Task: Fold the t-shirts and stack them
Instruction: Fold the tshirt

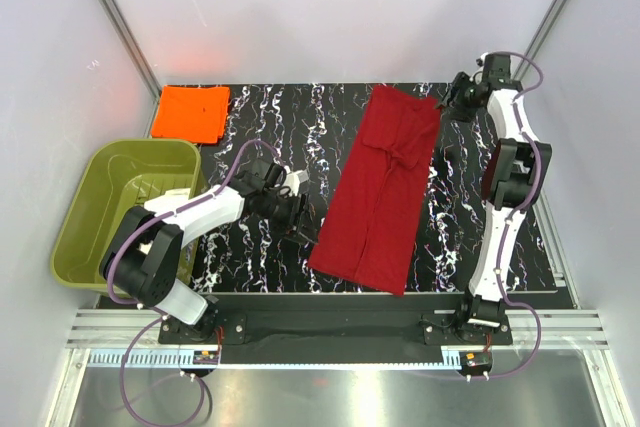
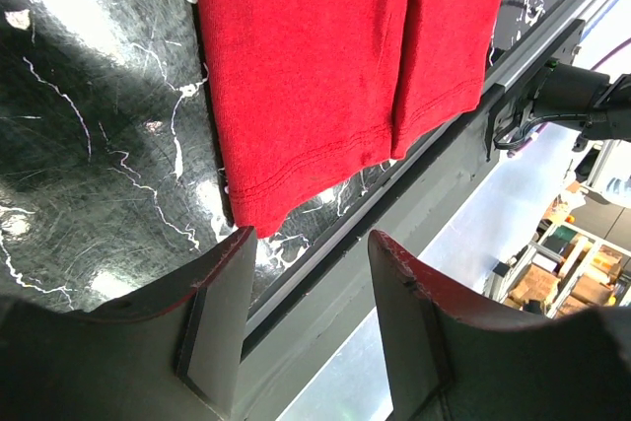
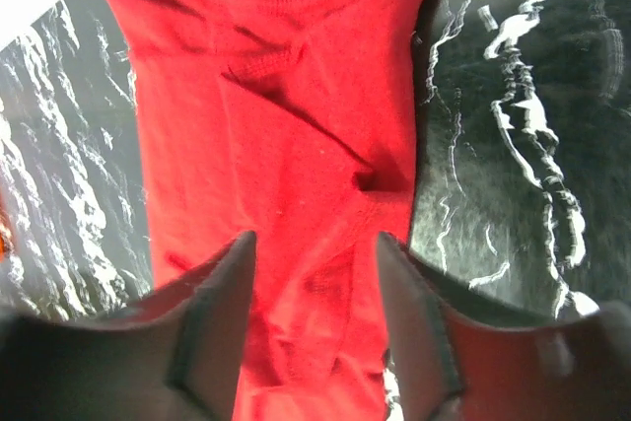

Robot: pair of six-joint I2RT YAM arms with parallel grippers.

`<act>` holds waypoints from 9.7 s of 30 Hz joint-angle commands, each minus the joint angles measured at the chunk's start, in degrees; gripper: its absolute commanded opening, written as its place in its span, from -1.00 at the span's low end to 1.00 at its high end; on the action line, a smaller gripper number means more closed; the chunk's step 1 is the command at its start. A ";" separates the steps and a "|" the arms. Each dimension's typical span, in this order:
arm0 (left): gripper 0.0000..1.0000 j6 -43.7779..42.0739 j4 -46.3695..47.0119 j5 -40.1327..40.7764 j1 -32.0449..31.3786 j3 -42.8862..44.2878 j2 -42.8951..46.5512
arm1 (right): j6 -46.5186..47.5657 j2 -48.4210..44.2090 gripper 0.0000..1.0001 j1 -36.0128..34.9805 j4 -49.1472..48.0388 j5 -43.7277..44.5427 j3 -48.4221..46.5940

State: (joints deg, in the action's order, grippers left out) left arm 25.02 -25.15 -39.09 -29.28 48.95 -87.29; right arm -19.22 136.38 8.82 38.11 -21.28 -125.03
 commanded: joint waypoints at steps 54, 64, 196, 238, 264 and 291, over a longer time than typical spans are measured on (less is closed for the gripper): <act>0.08 -0.93 -0.43 -2.31 0.27 2.91 -3.68 | 2.44 4.43 -0.25 1.73 -4.18 -8.96 0.93; 0.08 -0.14 0.19 -2.39 0.27 3.17 -3.94 | 3.05 1.35 -0.20 1.82 -4.71 -8.17 5.32; 0.12 13.57 30.25 14.83 6.95 35.34 -24.34 | -8.29 -8.14 -0.53 -16.54 -10.51 -11.33 17.98; 0.10 15.94 34.29 13.60 11.96 13.98 -11.51 | 17.37 17.17 0.40 -29.12 -4.18 21.45 -19.73; 0.09 16.21 34.02 11.76 11.96 15.12 -11.94 | 24.76 18.32 -0.59 -32.73 -6.55 36.92 -20.51; 0.09 16.03 32.35 8.77 11.96 18.37 -14.67 | 9.47 8.64 -1.00 -26.66 -12.36 23.39 -10.05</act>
State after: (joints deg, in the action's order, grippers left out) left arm 41.89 5.63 -28.75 -17.50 65.14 -101.45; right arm -7.46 148.14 -17.52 27.64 5.23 -132.75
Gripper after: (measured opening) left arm 0.544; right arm 0.012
